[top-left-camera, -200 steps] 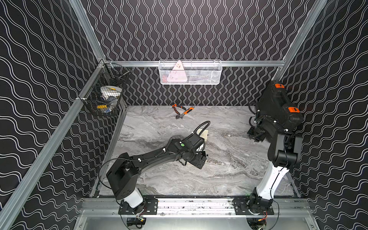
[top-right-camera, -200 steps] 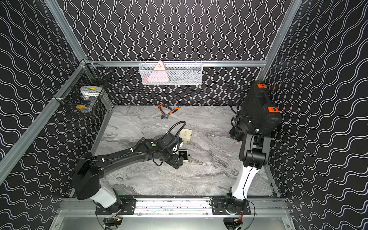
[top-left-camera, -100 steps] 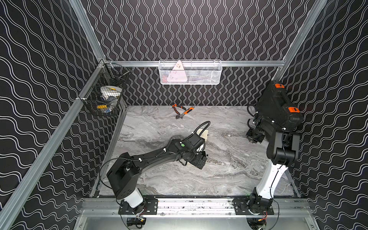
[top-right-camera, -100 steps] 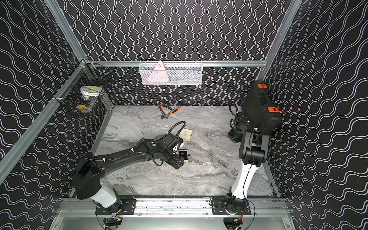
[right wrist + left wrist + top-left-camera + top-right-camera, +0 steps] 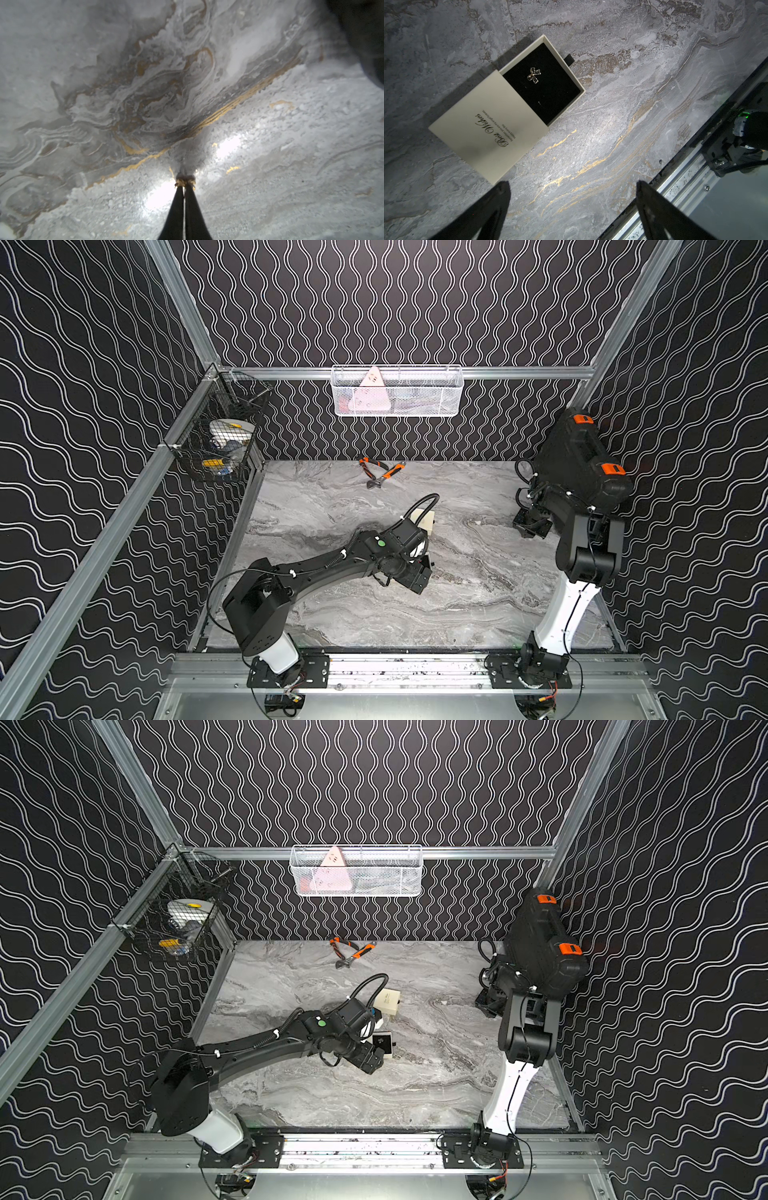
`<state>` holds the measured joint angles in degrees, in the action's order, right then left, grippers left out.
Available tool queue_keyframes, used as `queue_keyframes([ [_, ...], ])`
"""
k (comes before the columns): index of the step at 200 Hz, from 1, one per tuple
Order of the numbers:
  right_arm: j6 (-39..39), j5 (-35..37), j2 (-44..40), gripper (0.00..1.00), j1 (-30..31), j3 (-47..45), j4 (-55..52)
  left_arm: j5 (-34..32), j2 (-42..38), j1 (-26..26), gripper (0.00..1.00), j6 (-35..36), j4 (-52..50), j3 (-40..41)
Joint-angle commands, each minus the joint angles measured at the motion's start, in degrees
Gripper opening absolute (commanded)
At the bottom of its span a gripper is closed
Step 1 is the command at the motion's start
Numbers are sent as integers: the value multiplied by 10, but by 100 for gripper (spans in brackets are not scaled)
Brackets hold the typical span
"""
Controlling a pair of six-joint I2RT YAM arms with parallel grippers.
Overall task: Place the earrings into the drawer-style jewelry box
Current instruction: Pick up the earring from the center of the board.
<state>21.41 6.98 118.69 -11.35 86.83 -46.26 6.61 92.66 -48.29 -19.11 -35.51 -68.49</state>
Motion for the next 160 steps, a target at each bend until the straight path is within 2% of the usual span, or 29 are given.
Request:
queue_keyframes([
  [1,-1,9,-7,0,0,0,-5,5,-3,1,98,9,10,5],
  [39,-1,-9,-24,0,4,-9,-7,1,-16,0,99,14,18,15],
  [64,-1,-73,-82,0,25,-43,1,-14,-39,0,98,26,28,21],
  [83,5,-190,-140,0,54,-94,26,-22,-65,1,99,41,43,30],
  [125,71,-541,-245,0,152,-230,156,-13,-133,1,98,124,143,97],
  [139,119,-617,-279,0,188,-274,229,8,-164,2,98,160,195,134],
  [160,175,-684,-318,0,227,-309,313,33,-217,2,92,242,281,201],
])
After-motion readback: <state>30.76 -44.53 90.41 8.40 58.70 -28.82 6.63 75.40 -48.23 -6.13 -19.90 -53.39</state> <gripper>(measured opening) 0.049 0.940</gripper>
